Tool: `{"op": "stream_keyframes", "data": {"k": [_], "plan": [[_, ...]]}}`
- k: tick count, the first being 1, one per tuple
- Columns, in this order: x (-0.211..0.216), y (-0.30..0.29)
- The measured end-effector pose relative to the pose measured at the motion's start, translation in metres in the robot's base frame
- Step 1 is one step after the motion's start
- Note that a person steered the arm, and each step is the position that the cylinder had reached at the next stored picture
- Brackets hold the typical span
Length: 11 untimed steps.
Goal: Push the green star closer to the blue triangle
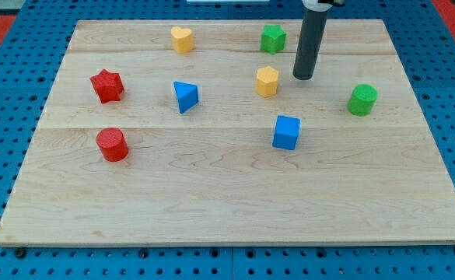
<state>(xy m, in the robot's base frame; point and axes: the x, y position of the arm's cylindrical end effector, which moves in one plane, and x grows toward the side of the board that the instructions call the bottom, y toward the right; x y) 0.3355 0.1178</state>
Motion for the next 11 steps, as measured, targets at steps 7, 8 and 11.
{"op": "stream_keyframes", "data": {"k": [7, 8, 11], "plan": [[-0.112, 0.028], [-0.108, -0.075], [-0.007, -0.252]]}}
